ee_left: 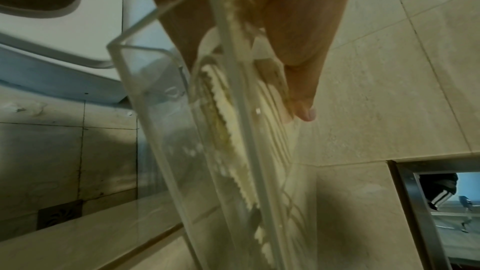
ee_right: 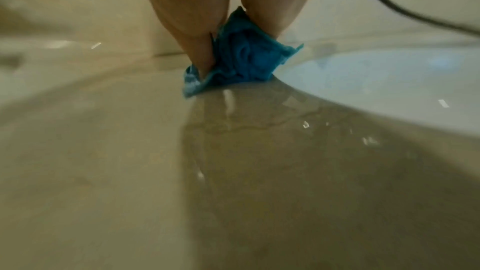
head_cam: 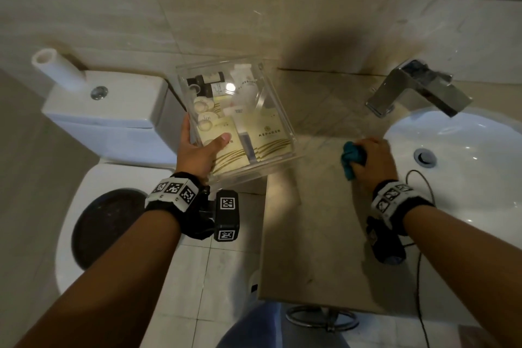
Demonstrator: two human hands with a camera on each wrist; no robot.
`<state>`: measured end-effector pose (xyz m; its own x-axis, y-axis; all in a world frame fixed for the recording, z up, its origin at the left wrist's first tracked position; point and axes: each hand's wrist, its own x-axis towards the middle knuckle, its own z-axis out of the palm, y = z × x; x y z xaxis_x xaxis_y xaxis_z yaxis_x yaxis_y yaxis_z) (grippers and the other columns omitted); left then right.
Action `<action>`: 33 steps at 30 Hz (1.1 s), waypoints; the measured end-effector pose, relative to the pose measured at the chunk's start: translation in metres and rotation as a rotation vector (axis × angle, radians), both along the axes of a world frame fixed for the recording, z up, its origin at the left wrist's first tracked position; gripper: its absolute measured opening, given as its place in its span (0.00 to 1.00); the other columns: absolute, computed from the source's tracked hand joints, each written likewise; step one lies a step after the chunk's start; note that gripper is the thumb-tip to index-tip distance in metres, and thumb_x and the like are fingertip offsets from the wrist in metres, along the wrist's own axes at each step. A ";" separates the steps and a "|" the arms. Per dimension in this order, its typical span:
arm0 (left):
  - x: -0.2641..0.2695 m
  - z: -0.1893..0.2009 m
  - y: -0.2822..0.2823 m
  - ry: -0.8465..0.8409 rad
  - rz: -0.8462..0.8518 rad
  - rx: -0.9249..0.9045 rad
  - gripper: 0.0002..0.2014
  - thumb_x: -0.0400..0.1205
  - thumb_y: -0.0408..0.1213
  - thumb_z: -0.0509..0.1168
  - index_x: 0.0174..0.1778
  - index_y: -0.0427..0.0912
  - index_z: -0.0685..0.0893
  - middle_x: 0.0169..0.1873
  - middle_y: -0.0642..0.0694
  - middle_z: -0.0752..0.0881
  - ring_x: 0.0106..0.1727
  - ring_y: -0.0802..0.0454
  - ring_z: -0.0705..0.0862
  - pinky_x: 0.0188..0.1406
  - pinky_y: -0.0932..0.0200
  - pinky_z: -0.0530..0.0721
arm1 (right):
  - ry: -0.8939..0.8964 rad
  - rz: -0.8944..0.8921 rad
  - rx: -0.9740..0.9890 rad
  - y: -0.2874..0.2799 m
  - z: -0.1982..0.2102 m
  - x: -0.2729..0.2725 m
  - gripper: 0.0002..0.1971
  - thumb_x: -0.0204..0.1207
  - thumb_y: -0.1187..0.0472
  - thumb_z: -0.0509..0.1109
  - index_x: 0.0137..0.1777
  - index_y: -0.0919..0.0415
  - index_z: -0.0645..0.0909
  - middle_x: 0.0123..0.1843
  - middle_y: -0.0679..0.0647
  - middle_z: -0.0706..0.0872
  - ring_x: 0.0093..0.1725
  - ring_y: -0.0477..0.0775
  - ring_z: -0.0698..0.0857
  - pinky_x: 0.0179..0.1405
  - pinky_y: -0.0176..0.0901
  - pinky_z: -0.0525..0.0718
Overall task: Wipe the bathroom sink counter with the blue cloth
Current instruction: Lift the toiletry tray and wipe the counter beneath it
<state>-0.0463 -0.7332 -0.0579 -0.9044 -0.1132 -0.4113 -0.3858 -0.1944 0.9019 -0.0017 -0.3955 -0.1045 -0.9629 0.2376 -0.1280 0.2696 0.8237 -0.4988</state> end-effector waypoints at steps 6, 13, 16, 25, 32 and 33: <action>0.003 -0.004 -0.001 -0.001 -0.006 -0.009 0.43 0.73 0.28 0.75 0.79 0.58 0.62 0.59 0.45 0.87 0.56 0.47 0.88 0.48 0.44 0.89 | 0.018 0.294 -0.094 -0.053 -0.010 0.041 0.16 0.71 0.70 0.72 0.59 0.67 0.83 0.65 0.67 0.79 0.63 0.66 0.80 0.66 0.34 0.67; 0.003 -0.006 -0.009 -0.011 -0.029 -0.048 0.43 0.72 0.32 0.76 0.79 0.61 0.62 0.60 0.48 0.86 0.56 0.49 0.88 0.50 0.42 0.88 | 0.054 0.209 0.048 0.016 -0.021 0.006 0.16 0.70 0.54 0.73 0.56 0.59 0.87 0.59 0.62 0.87 0.59 0.68 0.83 0.68 0.54 0.76; 0.006 -0.006 -0.010 -0.011 -0.034 -0.041 0.42 0.73 0.31 0.75 0.79 0.60 0.63 0.60 0.48 0.86 0.58 0.47 0.87 0.50 0.42 0.88 | -0.061 0.018 0.153 0.024 -0.020 0.014 0.19 0.69 0.56 0.69 0.60 0.60 0.83 0.65 0.62 0.82 0.63 0.67 0.79 0.70 0.51 0.67; 0.010 -0.001 -0.008 -0.014 -0.017 -0.054 0.42 0.74 0.29 0.73 0.79 0.60 0.62 0.57 0.50 0.87 0.53 0.50 0.89 0.40 0.51 0.90 | 0.093 0.350 -0.018 -0.006 -0.017 0.022 0.13 0.67 0.65 0.69 0.50 0.64 0.88 0.56 0.64 0.88 0.57 0.66 0.85 0.62 0.50 0.75; 0.013 0.001 -0.012 0.012 -0.010 -0.044 0.41 0.75 0.28 0.73 0.78 0.59 0.63 0.60 0.48 0.86 0.55 0.50 0.88 0.46 0.47 0.90 | -0.006 0.141 0.014 -0.041 -0.010 0.013 0.18 0.69 0.73 0.66 0.58 0.62 0.84 0.62 0.64 0.80 0.60 0.68 0.78 0.65 0.51 0.73; 0.013 0.000 -0.011 0.006 0.004 -0.032 0.41 0.74 0.28 0.73 0.79 0.59 0.63 0.60 0.47 0.86 0.56 0.49 0.88 0.46 0.47 0.90 | -0.029 0.250 -0.002 -0.056 -0.010 0.019 0.18 0.70 0.72 0.66 0.58 0.59 0.84 0.62 0.61 0.81 0.60 0.66 0.79 0.64 0.50 0.73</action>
